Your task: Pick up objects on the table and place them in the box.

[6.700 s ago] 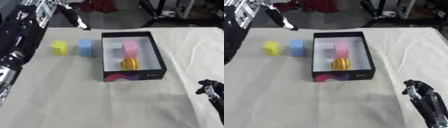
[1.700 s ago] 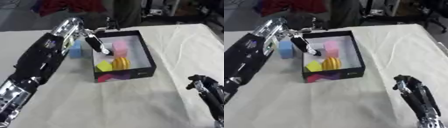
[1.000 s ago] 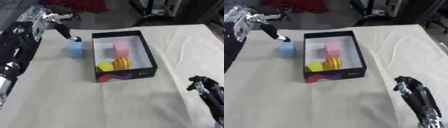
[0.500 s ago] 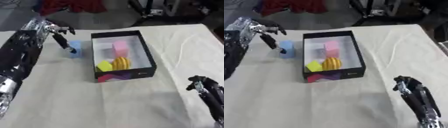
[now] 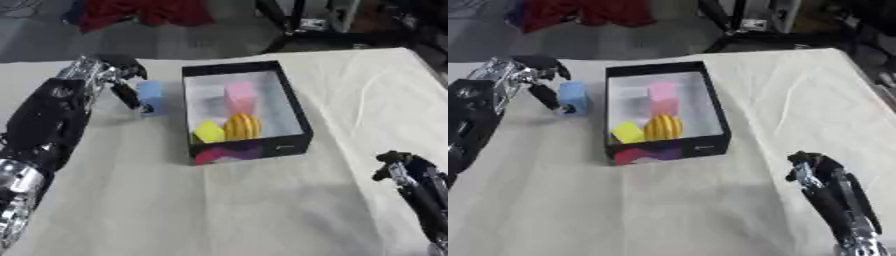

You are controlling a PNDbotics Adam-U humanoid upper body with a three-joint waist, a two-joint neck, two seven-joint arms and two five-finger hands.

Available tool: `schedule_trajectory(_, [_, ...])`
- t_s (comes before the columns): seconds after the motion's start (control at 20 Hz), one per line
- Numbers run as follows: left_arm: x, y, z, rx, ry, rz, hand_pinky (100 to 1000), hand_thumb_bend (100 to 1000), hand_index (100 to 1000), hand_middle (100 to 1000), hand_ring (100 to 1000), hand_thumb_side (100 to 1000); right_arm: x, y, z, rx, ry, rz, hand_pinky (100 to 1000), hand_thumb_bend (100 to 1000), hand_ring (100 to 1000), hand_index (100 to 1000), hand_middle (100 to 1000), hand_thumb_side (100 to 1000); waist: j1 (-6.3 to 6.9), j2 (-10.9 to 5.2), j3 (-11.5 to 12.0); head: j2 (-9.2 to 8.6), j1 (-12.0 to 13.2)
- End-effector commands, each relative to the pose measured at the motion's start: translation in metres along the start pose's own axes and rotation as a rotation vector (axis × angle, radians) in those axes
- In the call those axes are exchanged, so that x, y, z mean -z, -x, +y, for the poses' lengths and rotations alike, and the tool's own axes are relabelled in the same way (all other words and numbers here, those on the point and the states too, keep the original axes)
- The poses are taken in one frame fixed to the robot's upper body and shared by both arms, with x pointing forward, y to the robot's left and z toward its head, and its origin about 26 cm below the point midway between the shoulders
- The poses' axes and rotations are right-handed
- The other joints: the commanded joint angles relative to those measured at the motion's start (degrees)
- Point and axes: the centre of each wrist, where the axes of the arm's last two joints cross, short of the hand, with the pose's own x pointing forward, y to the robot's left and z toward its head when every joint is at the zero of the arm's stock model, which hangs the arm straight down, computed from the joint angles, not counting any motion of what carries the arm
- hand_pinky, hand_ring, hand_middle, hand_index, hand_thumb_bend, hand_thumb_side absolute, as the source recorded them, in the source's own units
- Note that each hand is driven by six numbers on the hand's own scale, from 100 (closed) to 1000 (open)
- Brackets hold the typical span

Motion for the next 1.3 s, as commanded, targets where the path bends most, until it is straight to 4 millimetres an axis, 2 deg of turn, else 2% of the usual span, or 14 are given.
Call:
schedule_trajectory(0.05, [-0.002,0.003,0.006,0.014,-0.036,0.021,730,464,822,748,680,492,0.003,-0.005,-0.003,-0.004,0.004,-0.021,709,100,515,629,429,643,-0.79,-0.56,-0.1,-0.11,-0.01])
schedule_trajectory(0.1, [-0.002,0.003,0.006,0.02,-0.044,0.023,687,418,749,647,592,454,0.003,-0.005,-0.003,-0.004,0.005,-0.021,709,100,515,629,429,642,-0.8,-0.56,-0.11,-0.11,-0.01])
schedule_trajectory(0.15, [-0.002,0.003,0.006,0.026,-0.057,0.027,683,413,740,634,583,451,0.003,-0.005,-0.003,-0.004,0.006,-0.021,709,100,515,629,429,642,-0.8,-0.56,-0.12,-0.11,-0.02])
schedule_trajectory(0.2, [-0.003,0.004,0.007,0.032,-0.075,0.034,643,358,668,550,511,420,0.003,-0.005,-0.003,-0.004,0.006,-0.021,709,100,515,629,429,643,-0.79,-0.56,-0.12,-0.11,-0.03])
schedule_trajectory(0.4, [-0.011,0.01,0.021,0.052,-0.172,0.04,610,299,588,473,448,396,0.003,-0.005,-0.003,-0.005,0.005,-0.02,709,100,515,629,429,642,-0.75,-0.67,-0.09,-0.11,-0.22])
schedule_trajectory(0.5, [-0.019,0.014,0.042,0.06,-0.242,0.035,612,299,586,468,443,397,0.002,-0.004,-0.004,-0.007,0.008,-0.016,709,100,515,629,429,646,-0.67,-0.79,0.04,-0.11,-0.15])
schedule_trajectory(0.65, [-0.039,0.012,0.085,0.096,-0.398,-0.01,617,298,583,460,436,404,0.001,-0.003,-0.004,-0.011,0.004,-0.011,709,100,515,629,429,648,-0.53,-1.01,0.32,-0.11,-0.1])
schedule_trajectory(0.8, [-0.054,-0.008,0.113,0.138,-0.505,-0.121,627,299,593,468,444,417,0.0,-0.002,-0.004,-0.014,0.003,-0.007,709,100,515,629,429,650,-0.41,-1.13,0.57,-0.11,0.11])
schedule_trajectory(0.95, [-0.054,-0.042,0.12,0.186,-0.491,-0.288,640,298,613,488,462,431,0.001,-0.003,-0.004,-0.014,-0.002,-0.011,709,100,515,629,429,645,-0.45,-1.17,0.42,-0.11,0.21])
schedule_trajectory(1.05, [-0.049,-0.065,0.117,0.209,-0.441,-0.374,645,297,621,499,471,434,0.001,-0.003,-0.003,-0.013,-0.003,-0.011,709,100,515,629,429,646,-0.49,-1.13,0.2,-0.11,0.22])
schedule_trajectory(1.1, [-0.045,-0.076,0.112,0.214,-0.409,-0.407,643,362,621,499,471,437,0.001,-0.003,-0.003,-0.012,-0.004,-0.013,709,100,515,629,429,646,-0.53,-1.09,0.06,-0.11,0.21])
schedule_trajectory(1.15, [-0.04,-0.085,0.107,0.214,-0.379,-0.431,643,295,623,501,473,437,0.002,-0.003,-0.003,-0.011,-0.006,-0.014,709,100,515,629,429,643,-0.57,-1.05,-0.05,-0.11,0.17])
schedule_trajectory(1.3, [-0.027,-0.103,0.088,0.201,-0.285,-0.458,648,303,641,520,488,446,0.002,-0.004,-0.003,-0.01,-0.005,-0.016,709,100,515,629,429,644,-0.62,-0.93,-0.25,-0.11,-0.11])
